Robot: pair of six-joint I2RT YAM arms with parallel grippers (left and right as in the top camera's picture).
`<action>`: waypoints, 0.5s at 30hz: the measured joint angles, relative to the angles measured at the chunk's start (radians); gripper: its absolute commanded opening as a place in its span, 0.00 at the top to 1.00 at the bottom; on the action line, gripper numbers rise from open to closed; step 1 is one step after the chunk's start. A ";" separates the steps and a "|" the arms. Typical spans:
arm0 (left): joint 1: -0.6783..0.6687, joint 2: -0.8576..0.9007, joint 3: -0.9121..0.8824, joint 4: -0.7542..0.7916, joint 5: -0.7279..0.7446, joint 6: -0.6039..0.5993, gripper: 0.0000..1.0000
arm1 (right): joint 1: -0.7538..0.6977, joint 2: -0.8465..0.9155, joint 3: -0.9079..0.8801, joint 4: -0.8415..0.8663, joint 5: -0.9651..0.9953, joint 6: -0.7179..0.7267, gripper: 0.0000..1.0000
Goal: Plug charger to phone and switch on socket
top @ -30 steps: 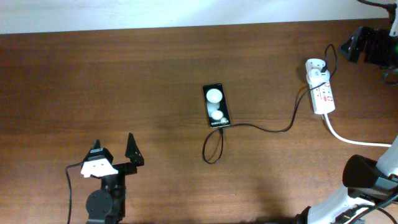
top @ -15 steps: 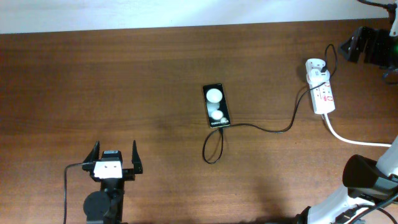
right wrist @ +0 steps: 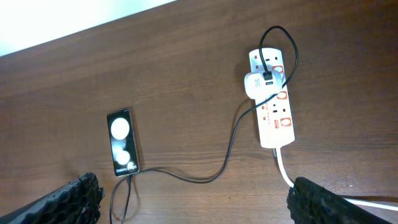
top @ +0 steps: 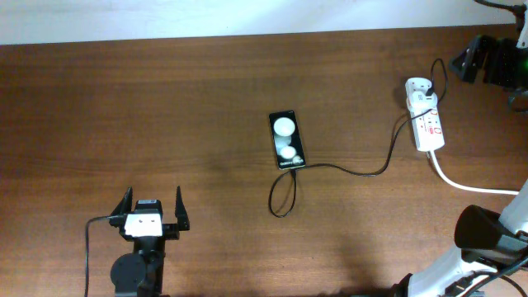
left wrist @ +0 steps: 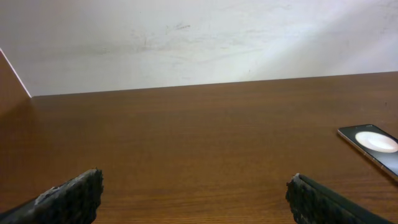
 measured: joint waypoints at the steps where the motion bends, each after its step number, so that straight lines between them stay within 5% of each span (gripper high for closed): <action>1: 0.000 0.000 0.000 0.000 0.000 0.000 0.01 | 0.000 0.000 0.000 0.000 0.000 0.001 0.02; 11: 0.000 0.000 0.000 0.000 0.000 0.000 0.01 | 0.001 -0.006 -0.023 0.064 0.000 -0.004 0.01; 15: 0.000 -0.001 0.000 0.000 0.003 0.001 0.01 | 0.108 -0.141 -0.326 0.307 0.056 -0.004 0.01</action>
